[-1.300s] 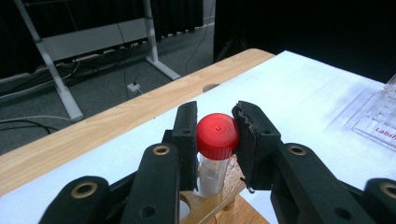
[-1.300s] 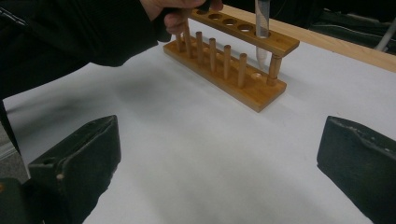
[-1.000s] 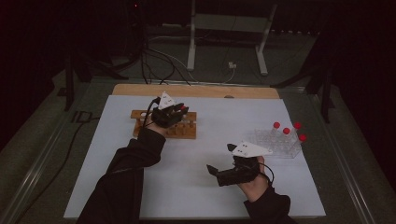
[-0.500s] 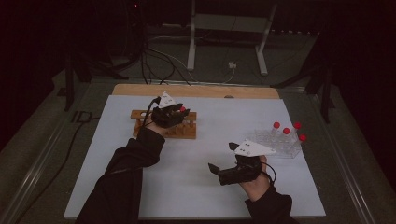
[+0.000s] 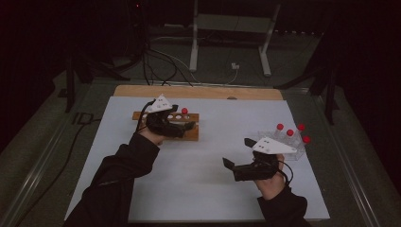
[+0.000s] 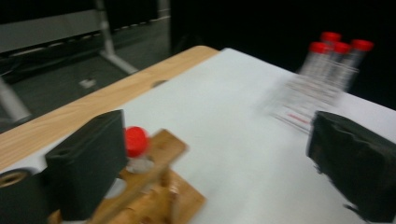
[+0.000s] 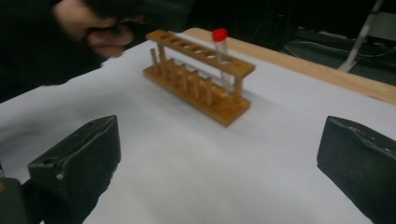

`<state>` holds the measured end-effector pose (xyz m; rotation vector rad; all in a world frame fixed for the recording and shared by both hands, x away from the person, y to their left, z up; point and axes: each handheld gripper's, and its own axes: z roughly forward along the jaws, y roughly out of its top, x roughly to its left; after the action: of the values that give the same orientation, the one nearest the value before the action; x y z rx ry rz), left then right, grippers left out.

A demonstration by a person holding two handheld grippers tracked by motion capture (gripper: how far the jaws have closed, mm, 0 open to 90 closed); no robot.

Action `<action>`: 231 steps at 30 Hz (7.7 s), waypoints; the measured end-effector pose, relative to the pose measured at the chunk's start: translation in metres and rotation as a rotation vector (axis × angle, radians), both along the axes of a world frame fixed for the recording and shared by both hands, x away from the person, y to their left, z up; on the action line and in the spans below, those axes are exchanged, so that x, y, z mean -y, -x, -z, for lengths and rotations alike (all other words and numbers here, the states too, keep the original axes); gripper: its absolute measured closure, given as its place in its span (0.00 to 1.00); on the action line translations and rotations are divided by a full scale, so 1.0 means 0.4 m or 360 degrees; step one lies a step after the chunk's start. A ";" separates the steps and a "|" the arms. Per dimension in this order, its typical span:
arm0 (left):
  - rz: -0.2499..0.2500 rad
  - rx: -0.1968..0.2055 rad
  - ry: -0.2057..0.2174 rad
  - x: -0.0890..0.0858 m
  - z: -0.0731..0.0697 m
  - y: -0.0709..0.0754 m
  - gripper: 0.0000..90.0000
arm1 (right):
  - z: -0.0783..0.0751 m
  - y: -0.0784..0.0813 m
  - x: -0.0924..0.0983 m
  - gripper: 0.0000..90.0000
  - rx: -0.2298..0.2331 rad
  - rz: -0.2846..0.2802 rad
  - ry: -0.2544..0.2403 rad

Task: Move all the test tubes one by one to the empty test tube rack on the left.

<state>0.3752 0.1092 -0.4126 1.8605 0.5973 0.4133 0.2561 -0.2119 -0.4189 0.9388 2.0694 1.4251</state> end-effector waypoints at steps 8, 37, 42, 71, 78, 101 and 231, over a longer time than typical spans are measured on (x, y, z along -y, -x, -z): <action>0.0171 -0.0015 0.0006 -0.028 0.024 0.108 0.01 | -0.022 0.003 0.100 0.00 0.0067 0.0223 -0.0009; 0.0349 -0.0043 0.0012 -0.050 0.132 0.262 0.01 | 0.065 0.006 0.406 0.06 -0.0047 0.0896 0.0059; 0.0350 -0.0057 0.0012 -0.050 0.138 0.262 0.01 | 0.094 -0.012 0.426 0.10 -0.0098 0.0942 0.0068; 0.0355 -0.0085 0.0020 -0.049 0.149 0.258 0.01 | 0.146 -0.099 0.443 0.77 -0.0275 0.1043 0.0094; 0.0363 -0.0090 0.0020 -0.049 0.150 0.257 0.01 | 0.151 -0.106 0.446 0.82 -0.0284 0.1058 0.0097; 0.0382 -0.0092 0.0031 -0.052 0.146 0.259 0.01 | 0.055 -0.055 0.438 0.84 -0.0078 0.1086 0.0124; 0.0251 0.0122 -0.0179 0.038 0.004 0.173 0.80 | 0.081 0.031 -0.088 0.11 -0.0085 -0.0063 0.0146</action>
<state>0.3058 0.0941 -0.4142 1.9736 0.3789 0.4185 0.2439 -0.1766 -0.4512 0.9132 2.1840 1.3256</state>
